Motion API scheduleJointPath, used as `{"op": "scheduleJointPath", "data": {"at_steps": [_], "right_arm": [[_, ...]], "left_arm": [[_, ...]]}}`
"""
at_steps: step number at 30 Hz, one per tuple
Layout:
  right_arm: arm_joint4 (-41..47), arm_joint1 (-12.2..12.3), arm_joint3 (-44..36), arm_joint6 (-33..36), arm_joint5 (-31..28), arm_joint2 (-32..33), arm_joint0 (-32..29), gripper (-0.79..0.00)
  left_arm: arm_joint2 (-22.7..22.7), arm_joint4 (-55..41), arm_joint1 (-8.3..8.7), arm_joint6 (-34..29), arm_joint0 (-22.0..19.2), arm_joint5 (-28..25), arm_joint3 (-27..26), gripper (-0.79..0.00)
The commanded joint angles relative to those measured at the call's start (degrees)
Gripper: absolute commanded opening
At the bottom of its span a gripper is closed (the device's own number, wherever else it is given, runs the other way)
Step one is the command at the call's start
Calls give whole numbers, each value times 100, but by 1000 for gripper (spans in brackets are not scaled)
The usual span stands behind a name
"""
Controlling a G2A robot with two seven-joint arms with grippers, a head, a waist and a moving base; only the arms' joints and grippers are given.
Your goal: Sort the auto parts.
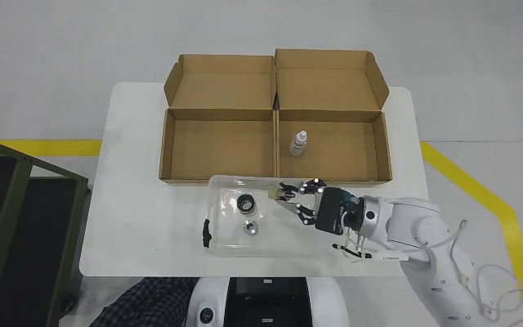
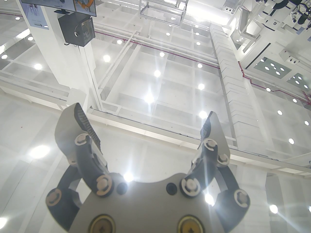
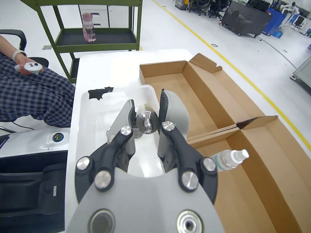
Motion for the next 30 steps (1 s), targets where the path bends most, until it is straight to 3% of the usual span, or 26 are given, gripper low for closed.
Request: {"op": "scheduleJointPath", "data": {"at_steps": [1,15,30], "right_arm": [[118,9,-45,-57,-10,100,5,-785],[639,63,-268,-198,-53,553,-41,-785],[574,44,210,4,127,263,246,-785]], "left_arm": [[0,0,0,0,0,0,0,0],[0,0,0,0,0,0,0,0],[0,0,0,0,0,0,0,0]]}}
